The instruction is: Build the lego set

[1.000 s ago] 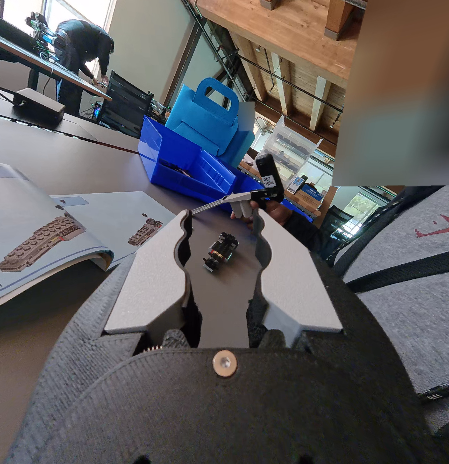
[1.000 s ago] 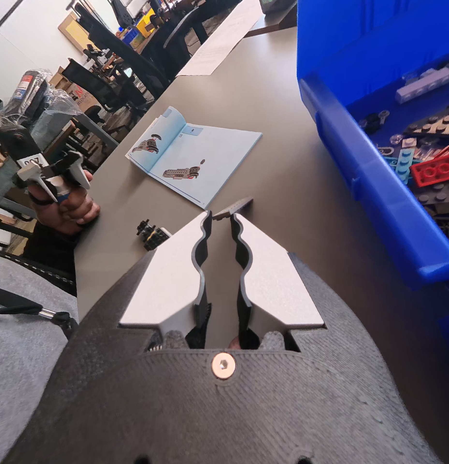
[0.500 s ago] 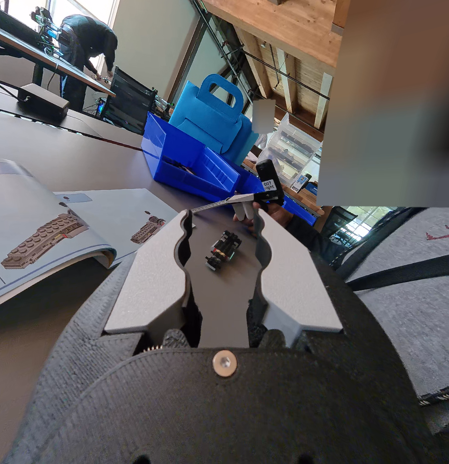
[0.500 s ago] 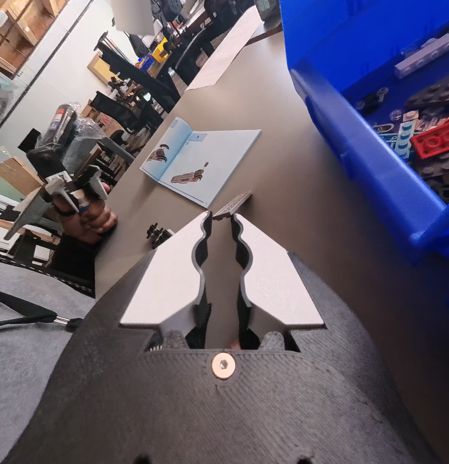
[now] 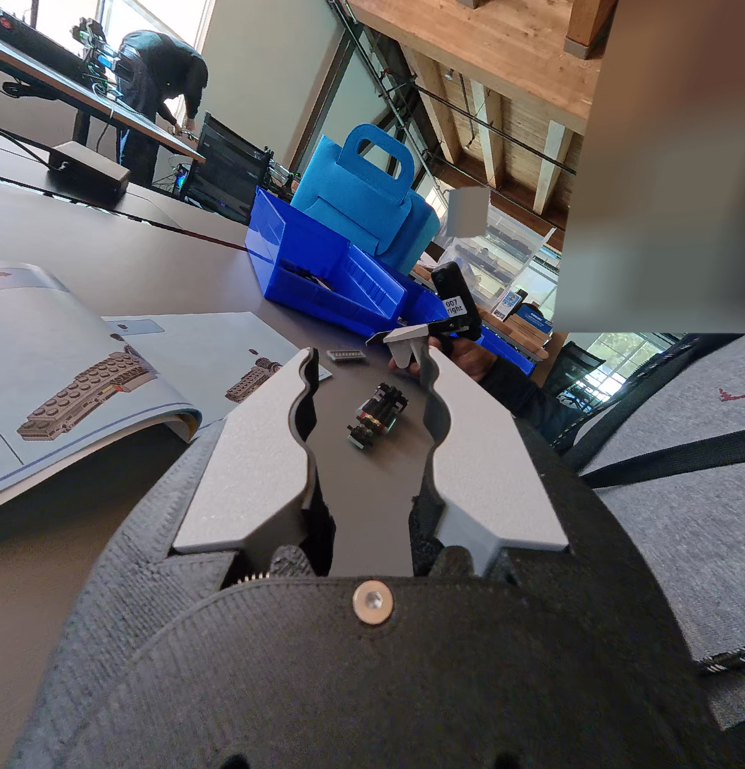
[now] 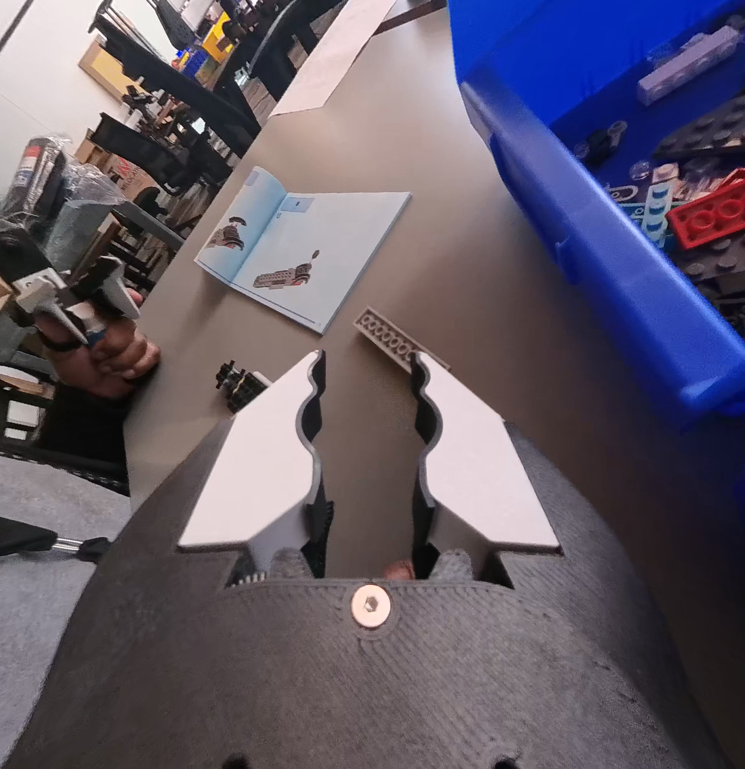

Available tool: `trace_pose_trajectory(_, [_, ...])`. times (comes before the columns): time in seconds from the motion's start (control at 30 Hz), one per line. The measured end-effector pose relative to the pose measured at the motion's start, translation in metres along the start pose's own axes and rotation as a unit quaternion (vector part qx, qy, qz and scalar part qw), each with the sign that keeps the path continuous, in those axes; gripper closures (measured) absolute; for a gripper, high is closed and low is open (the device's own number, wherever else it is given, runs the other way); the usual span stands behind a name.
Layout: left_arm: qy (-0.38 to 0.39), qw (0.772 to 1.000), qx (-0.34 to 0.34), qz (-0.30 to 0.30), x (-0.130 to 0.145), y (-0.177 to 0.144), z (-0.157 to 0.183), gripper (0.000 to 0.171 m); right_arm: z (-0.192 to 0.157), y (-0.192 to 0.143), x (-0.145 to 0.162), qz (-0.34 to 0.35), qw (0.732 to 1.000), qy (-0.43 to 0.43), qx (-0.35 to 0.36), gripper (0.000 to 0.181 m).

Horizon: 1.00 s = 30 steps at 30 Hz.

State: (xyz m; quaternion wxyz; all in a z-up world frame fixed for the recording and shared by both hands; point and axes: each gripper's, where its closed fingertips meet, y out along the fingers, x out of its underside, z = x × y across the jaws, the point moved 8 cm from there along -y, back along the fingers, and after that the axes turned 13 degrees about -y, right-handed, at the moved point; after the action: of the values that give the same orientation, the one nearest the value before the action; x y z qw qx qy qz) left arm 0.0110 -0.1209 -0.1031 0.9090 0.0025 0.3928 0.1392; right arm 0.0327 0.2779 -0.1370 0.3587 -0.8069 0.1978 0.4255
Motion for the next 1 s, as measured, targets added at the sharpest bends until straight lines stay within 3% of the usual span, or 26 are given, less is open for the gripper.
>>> trace_pose_trajectory(0.17, [0.002,1.000,-0.014,-0.002,-0.002,-0.002,-0.002,0.123,-0.009,-0.003,-0.003,0.003,0.999,-0.049,0.022,0.133])
trace_pose_trajectory(0.37, [0.064,0.983,-0.170,0.006,-0.032,-0.043,-0.027,0.119,-0.032,-0.005,-0.021,0.022,0.994,-0.106,0.001,0.131])
trace_pose_trajectory(0.53, [0.153,0.961,-0.231,0.012,-0.113,-0.066,-0.042,0.109,-0.049,0.017,-0.058,0.041,0.986,-0.158,-0.040,0.129])
trace_pose_trajectory(0.67, [0.190,0.959,-0.209,0.006,-0.191,-0.044,-0.076,0.098,-0.074,0.066,-0.090,0.074,0.977,-0.187,-0.076,0.126])
trace_pose_trajectory(0.73, [0.179,0.965,-0.191,0.002,-0.217,-0.026,-0.103,0.094,-0.090,0.095,-0.099,0.079,0.972,-0.205,-0.083,0.124])
trace_pose_trajectory(0.8, [0.165,0.969,-0.184,-0.001,-0.224,-0.012,-0.128,0.091,-0.109,0.123,-0.103,0.069,0.967,-0.229,-0.088,0.124])
trace_pose_trajectory(0.87, [0.148,0.971,-0.187,0.000,-0.213,-0.006,-0.146,0.092,-0.126,0.147,-0.100,0.048,0.959,-0.268,-0.082,0.123])
trace_pose_trajectory(1.0, [0.152,0.960,-0.218,-0.086,-0.180,-0.012,-0.161,0.092,-0.149,0.179,-0.085,0.001,0.935,-0.347,-0.072,0.123])
